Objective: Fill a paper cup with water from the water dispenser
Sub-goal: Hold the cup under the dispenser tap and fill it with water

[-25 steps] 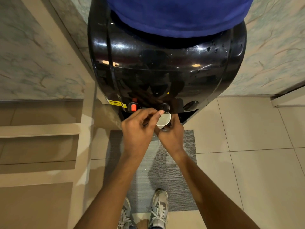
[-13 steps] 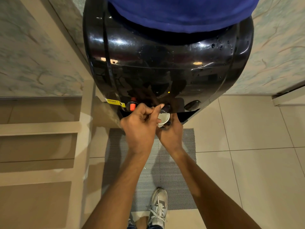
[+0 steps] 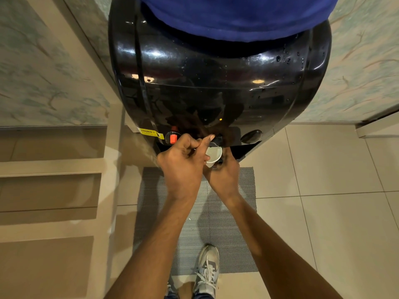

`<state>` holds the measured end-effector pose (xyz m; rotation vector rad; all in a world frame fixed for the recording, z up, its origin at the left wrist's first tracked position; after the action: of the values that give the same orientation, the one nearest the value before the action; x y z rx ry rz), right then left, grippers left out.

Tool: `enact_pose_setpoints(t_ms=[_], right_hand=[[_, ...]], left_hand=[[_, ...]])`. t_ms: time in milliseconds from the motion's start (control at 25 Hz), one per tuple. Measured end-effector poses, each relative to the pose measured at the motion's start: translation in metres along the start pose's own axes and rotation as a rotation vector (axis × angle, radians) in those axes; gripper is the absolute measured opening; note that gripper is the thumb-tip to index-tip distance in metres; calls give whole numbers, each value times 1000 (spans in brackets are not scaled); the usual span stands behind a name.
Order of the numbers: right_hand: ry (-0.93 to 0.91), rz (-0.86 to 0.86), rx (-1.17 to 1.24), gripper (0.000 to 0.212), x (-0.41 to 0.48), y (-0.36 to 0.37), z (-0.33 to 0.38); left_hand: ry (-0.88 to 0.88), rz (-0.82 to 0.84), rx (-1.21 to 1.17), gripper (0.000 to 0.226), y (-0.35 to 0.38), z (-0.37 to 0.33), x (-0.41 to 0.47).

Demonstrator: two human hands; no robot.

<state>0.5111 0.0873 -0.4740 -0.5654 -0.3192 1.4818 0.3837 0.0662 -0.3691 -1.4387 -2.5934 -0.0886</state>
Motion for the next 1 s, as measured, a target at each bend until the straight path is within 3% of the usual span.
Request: enact_pose_setpoints(t_ms=[1000], right_hand=[[10, -6, 15, 55, 0, 1, -3]], left_hand=[[-27, 9, -41, 30, -1, 7, 0]])
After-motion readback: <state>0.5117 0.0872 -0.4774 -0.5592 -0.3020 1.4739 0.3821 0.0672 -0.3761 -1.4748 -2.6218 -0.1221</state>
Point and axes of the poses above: each hand's wrist, its own x-axis towards the middle knuckle, its own y-axis out of the palm, z = x × y, the point moved 4 cm from there along x, towards the middle knuckle, and after that the axes turned 14 degrees about -x, right-handed, at the moved point
